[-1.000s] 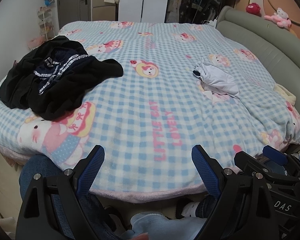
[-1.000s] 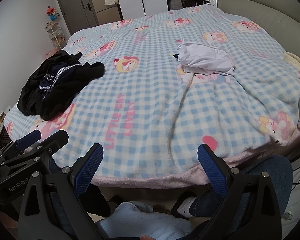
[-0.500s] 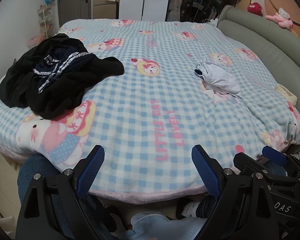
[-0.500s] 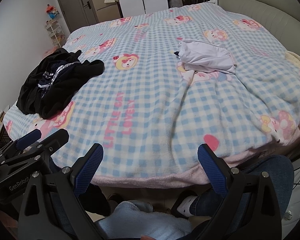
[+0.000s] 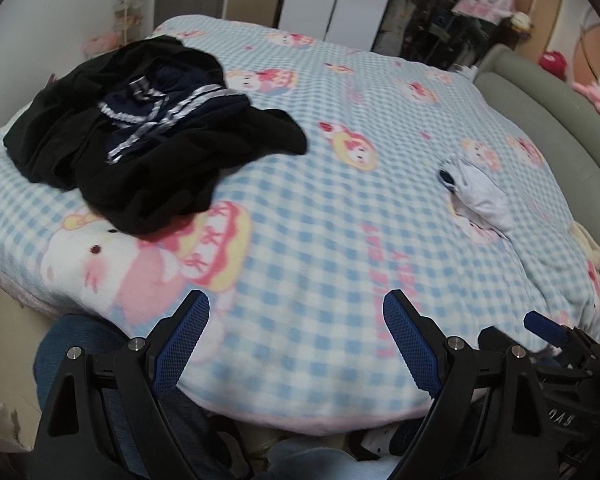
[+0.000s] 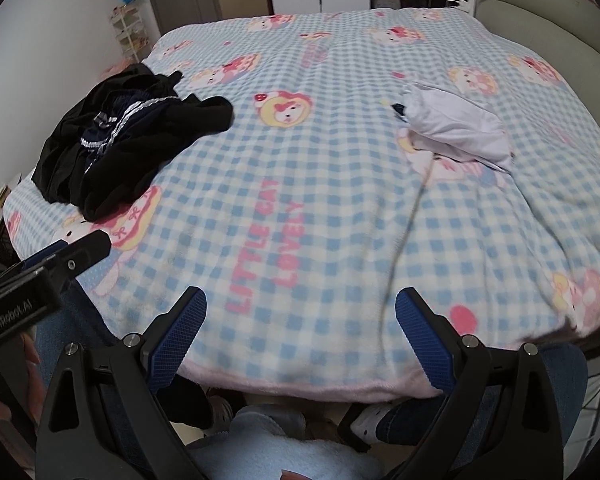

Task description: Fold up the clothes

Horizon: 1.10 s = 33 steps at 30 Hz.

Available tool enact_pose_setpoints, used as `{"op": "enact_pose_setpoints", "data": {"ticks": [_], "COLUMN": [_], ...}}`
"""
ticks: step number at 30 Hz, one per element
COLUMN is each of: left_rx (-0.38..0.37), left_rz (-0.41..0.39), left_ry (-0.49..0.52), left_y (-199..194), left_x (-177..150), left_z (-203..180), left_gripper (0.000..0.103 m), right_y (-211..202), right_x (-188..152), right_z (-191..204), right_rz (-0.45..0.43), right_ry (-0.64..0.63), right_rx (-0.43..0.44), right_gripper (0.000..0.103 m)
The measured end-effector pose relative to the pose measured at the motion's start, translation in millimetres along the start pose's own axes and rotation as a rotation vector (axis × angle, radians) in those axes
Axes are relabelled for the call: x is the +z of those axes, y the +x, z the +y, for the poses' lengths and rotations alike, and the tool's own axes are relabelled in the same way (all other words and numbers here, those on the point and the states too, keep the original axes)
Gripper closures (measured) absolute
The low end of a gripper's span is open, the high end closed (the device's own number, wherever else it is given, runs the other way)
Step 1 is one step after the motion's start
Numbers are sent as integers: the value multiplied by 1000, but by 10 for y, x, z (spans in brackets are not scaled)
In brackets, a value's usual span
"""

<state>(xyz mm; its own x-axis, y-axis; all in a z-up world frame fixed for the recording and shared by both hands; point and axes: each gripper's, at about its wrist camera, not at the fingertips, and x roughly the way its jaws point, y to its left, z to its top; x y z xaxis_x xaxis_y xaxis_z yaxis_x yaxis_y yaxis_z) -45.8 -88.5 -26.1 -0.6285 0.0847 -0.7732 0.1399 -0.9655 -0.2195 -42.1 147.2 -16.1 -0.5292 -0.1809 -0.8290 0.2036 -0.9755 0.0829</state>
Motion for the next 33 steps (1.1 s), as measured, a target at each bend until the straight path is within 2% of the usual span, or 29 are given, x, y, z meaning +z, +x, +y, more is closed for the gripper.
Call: {"op": "enact_pose_setpoints", "data": {"ticks": [5,8,10,13,17,20,22,24,25,26,27,29,30,33], "left_rx": [32,52,68,70,26,11,-23,-47,-34,-11,9,-18,-40,-86], "left_rz": [-46,-96,-130,-150,-128,-87,-28,14,4,-8,-19,-27,-22,-18], "left_ry": [-30,-75,-112,-183,-287,-300,-296,-285,-268,-237,-205,-167,-153,-108], "left_y": [71,109,177,364,695,993,1214,1395,1409,1398,1371,1310,1286,1172], "left_x": [277,544,745,1043,1270,1397,1442,1466,1470,1476,1482,1481,1479,1408], "left_z": [342,678,918,1320,1764,1953,2015,2042,2022,1978,1926,1833,1782,1518], "left_gripper": [13,13,14,23,25,22,21,25,33,62,90,91,92,93], "right_y": [214,364,487,701,1103,1434,1669,1932,2034,2129,2218,2231,2178,1949], "right_x": [390,736,980,1356,1796,2013,2129,2226,2244,2256,2253,2222,2196,2120], "right_z": [254,582,808,1182,1689,1985,2172,2351,2399,2440,2486,2523,2530,2474], "right_rz": [-6,-29,-36,-45,-31,-7,17,50,65,81,101,98,78,16], "right_ry": [-42,-107,-138,-173,-199,-204,-199,-204,-210,-217,-230,-248,-260,-284], "right_rx": [61,101,148,194,255,286,315,332,334,335,342,367,375,364], "right_gripper": [6,6,6,6,8,8,8,8,9,24,60,75,88,98]}}
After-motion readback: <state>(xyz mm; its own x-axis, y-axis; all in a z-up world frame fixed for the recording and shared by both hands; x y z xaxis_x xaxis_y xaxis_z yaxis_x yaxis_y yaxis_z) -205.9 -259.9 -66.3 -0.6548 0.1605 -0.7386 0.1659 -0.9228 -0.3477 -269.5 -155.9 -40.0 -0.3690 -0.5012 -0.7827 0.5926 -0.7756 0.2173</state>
